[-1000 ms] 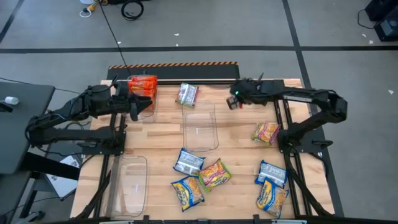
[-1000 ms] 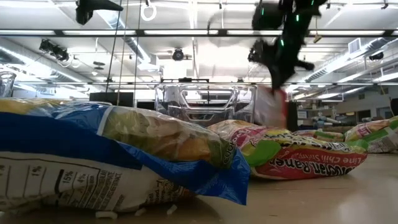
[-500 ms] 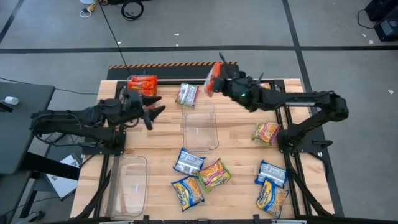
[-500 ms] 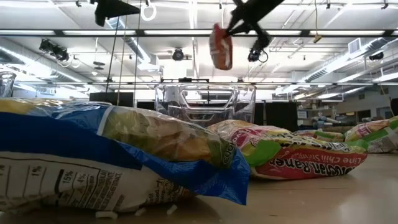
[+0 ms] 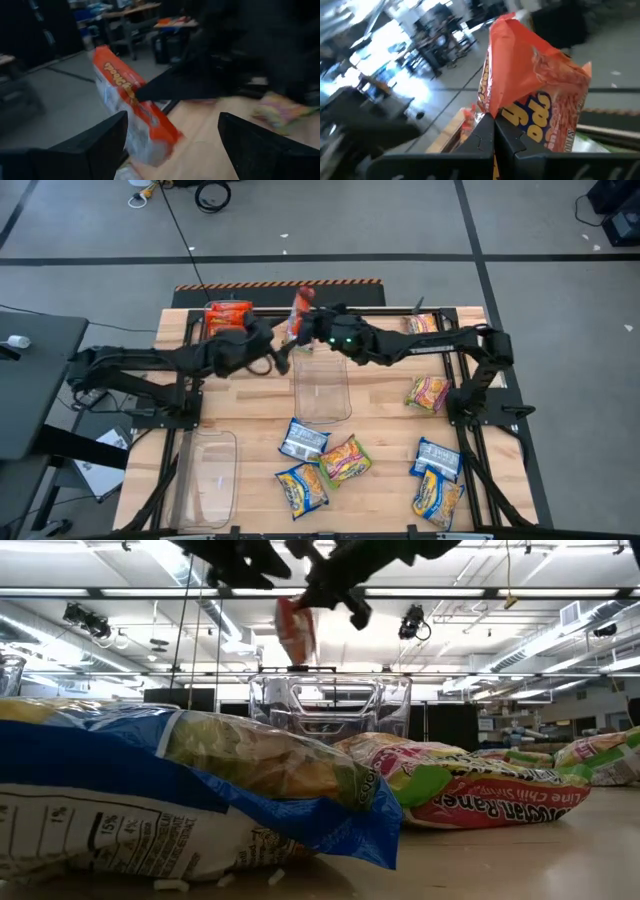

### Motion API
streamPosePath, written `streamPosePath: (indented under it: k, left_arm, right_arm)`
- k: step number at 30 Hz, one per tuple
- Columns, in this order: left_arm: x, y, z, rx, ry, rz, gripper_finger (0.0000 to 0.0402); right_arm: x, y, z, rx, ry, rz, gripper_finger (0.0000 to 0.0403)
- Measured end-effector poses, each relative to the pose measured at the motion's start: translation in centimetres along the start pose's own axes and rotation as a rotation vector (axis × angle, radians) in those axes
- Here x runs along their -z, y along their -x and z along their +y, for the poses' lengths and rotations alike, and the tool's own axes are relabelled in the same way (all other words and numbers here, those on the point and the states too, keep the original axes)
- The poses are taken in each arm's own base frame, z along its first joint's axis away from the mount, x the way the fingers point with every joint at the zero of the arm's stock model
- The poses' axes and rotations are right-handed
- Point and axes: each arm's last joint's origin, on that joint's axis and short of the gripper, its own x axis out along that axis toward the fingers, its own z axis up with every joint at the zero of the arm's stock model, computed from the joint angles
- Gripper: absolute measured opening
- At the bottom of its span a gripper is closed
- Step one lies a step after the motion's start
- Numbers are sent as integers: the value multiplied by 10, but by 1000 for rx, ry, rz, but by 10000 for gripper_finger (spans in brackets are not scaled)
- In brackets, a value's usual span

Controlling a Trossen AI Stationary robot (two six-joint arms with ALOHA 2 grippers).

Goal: Sort Maruchan noodles
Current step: Put the orange noodle pack into the top transparent bin

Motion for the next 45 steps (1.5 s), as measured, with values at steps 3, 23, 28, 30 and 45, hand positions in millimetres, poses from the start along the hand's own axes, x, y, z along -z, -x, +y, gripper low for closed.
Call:
streamPosePath:
  k: [3,23,28,30,45]
  left_arm:
    - [3,-12,7,-41,16,34,314]
    - [6,-26,29,7,117,59,314]
    - [15,-37,35,-5,151,98,309]
    - [15,-40,35,-9,160,87,299]
    - [16,-42,39,-20,32,85,104]
  right_arm:
    - [0,-3,3,9,49,7,3]
    - [-16,-2,3,-129,-15,55,4]
    - [-15,-2,3,-199,-40,120,4]
    - [-14,-2,4,-200,-29,123,4]
    - [-14,-3,1,-193,-18,166,37]
